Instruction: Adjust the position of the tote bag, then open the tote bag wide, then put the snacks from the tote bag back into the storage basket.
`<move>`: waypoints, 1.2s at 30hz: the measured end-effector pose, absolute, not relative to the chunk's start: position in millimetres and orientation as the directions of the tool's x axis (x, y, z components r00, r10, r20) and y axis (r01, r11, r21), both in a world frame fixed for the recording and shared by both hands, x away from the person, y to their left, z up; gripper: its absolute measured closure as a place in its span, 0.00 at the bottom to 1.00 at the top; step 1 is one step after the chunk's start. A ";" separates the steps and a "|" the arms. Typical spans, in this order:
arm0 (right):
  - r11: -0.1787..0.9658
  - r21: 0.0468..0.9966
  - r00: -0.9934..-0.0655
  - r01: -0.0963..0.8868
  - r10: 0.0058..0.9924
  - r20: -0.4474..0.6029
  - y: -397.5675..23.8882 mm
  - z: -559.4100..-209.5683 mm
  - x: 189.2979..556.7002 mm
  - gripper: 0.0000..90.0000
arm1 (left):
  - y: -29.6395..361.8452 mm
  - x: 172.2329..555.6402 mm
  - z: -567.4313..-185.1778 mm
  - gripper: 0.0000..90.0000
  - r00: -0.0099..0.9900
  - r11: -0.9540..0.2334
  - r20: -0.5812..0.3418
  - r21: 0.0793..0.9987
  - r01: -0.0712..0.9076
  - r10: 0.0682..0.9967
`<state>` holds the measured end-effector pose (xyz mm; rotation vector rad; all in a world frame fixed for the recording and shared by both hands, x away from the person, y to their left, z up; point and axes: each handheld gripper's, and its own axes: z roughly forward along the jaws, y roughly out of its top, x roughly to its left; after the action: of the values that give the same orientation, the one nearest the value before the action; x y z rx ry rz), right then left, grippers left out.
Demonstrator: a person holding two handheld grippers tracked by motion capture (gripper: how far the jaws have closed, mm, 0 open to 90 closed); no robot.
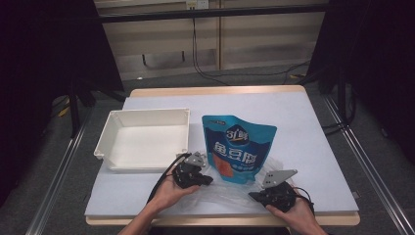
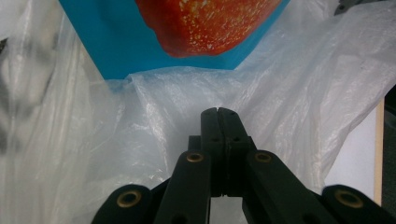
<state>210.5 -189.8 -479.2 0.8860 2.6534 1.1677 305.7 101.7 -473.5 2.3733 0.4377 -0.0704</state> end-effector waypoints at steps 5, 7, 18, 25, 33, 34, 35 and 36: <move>0.543 0.702 -0.835 0.462 0.532 0.138 -192.9 -478.3 205.5 1.00 | 104.5 297.2 -471.0 1.00 0.948 -0.716 -0.158 0.625 0.311 0.275; 0.511 0.725 -0.824 0.463 0.548 0.140 -198.0 -475.3 203.0 1.00 | 108.8 291.9 -471.3 1.00 0.955 -0.715 -0.161 0.634 0.294 0.250; 0.330 0.830 -0.752 0.448 0.641 0.151 -224.4 -460.8 205.3 0.95 | 117.2 294.4 -463.9 1.00 0.948 -0.653 -0.188 0.689 0.315 0.258; 0.267 0.868 -0.733 0.418 0.664 0.148 -238.2 -449.7 202.3 0.89 | 128.3 296.1 -452.3 0.96 0.945 -0.595 -0.174 0.741 0.311 0.277; 0.258 0.887 -0.736 0.382 0.666 0.124 -247.6 -441.3 199.3 0.77 | 143.9 295.3 -434.0 0.79 0.948 -0.536 -0.155 0.793 0.288 0.279; 0.247 0.893 -0.734 0.377 0.668 0.125 -248.9 -440.1 198.8 0.75 | 145.5 295.6 -432.9 0.78 0.947 -0.534 -0.151 0.795 0.287 0.284; 0.243 0.895 -0.733 0.375 0.669 0.125 -250.0 -439.0 198.6 0.74 | 147.6 296.0 -431.9 0.76 0.943 -0.525 -0.152 0.799 0.294 0.297; 0.243 0.895 -0.733 0.375 0.669 0.125 -250.0 -439.0 198.6 0.74 | 147.6 296.0 -431.9 0.73 0.943 -0.525 -0.152 0.799 0.294 0.297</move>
<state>198.6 -250.0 -439.0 0.9709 2.2361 1.4856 296.0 147.6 -431.9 2.1524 0.4172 0.0043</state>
